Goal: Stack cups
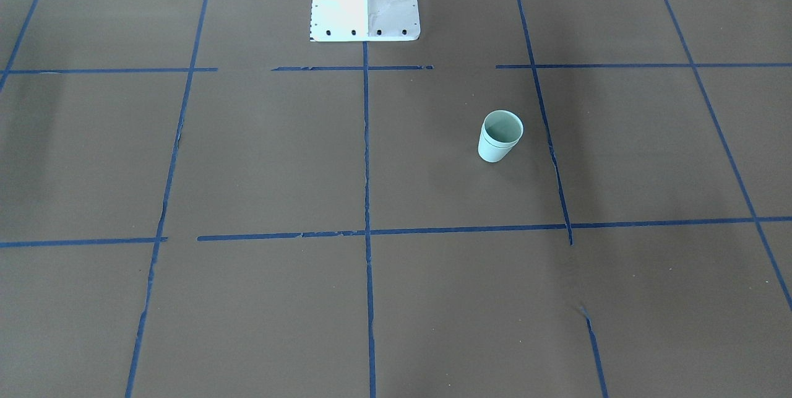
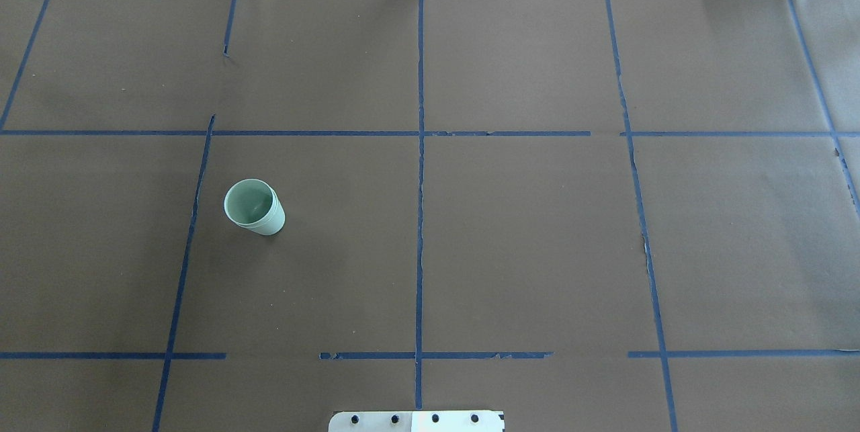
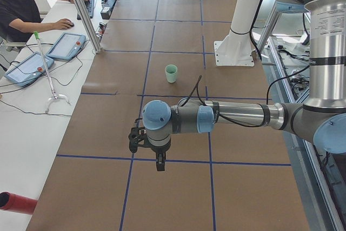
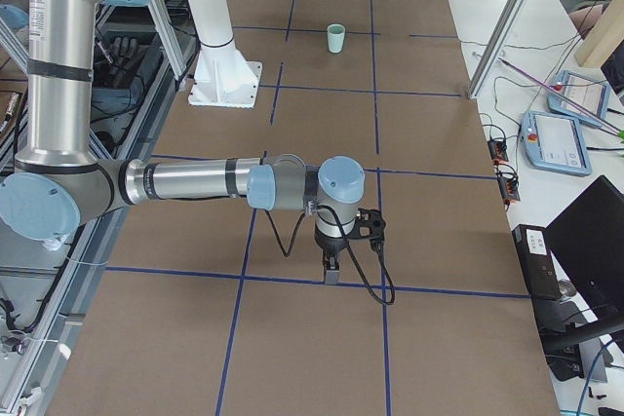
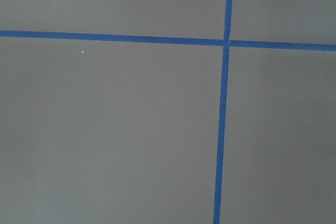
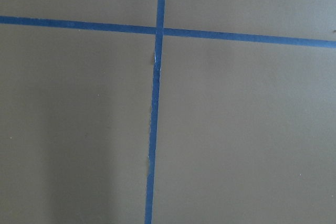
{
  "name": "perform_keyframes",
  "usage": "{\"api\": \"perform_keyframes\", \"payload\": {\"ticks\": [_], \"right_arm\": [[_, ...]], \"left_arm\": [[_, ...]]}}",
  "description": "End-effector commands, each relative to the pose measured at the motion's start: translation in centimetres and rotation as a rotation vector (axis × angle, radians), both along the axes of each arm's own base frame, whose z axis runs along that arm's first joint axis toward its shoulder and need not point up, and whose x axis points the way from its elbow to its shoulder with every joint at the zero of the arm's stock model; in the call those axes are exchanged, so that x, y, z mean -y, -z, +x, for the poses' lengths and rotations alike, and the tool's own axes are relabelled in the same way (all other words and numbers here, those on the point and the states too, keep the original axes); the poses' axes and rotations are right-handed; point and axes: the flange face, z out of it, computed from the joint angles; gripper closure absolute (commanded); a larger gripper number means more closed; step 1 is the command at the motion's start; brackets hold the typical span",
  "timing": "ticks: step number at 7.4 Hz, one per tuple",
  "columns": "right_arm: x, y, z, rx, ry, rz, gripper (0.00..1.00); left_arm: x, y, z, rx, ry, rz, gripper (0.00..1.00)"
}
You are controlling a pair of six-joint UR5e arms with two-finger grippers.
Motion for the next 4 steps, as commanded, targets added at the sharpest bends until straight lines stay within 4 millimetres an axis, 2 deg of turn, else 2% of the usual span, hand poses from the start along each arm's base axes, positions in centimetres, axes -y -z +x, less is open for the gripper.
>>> {"api": "perform_keyframes", "payload": {"ticks": [1,4], "right_arm": [[0.0,0.0,0.0,-0.001,0.0,0.0,0.0],[0.0,0.0,0.0,0.001,0.0,0.0,0.0]], "left_arm": [[0.0,0.6,0.0,-0.003,0.003,0.009,0.0],[0.0,2.3,-0.1,0.005,0.004,0.042,0.0]]}}
